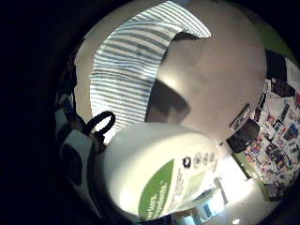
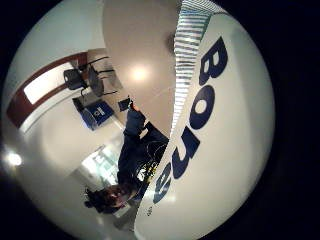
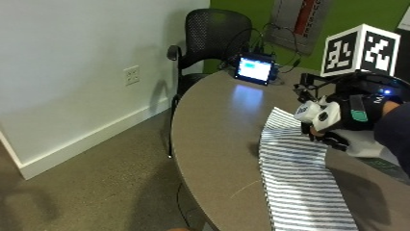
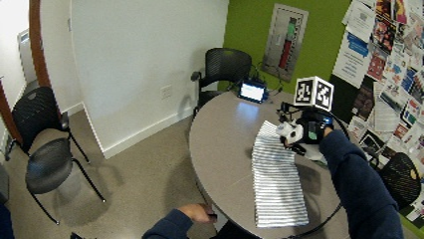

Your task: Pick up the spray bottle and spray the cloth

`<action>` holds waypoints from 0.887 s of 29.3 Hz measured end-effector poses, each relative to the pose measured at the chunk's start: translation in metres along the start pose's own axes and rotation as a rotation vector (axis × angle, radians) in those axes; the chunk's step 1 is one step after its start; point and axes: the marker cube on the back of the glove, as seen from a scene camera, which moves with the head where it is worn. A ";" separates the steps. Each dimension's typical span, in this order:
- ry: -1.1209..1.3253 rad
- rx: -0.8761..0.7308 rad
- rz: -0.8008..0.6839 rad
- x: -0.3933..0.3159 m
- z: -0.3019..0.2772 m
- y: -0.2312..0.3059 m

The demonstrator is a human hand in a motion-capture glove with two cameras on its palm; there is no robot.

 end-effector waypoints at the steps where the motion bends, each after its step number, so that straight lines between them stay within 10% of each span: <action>1: 0.005 -0.009 0.004 0.001 0.001 0.000; 26: -0.246 0.099 -0.322 0.001 0.025 0.031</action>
